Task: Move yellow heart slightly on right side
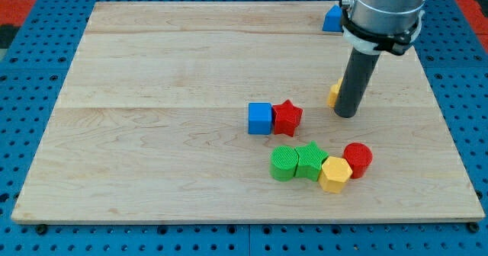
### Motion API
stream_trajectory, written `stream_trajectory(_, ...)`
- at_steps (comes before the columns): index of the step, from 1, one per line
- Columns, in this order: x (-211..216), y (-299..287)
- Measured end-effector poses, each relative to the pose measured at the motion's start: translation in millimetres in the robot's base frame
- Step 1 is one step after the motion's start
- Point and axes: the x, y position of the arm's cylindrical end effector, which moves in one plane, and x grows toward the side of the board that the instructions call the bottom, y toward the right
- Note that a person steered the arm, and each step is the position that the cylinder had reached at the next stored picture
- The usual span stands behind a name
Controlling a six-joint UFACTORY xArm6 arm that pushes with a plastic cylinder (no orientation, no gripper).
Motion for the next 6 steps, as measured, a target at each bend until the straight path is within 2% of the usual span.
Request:
stream_trajectory(2,-99.0,-3.0)
stream_trajectory(3,-84.6,-38.0)
stream_trajectory(4,-117.0,-101.5)
stream_trajectory(5,-139.4,-54.4)
stream_trajectory(6,-134.6,-30.7)
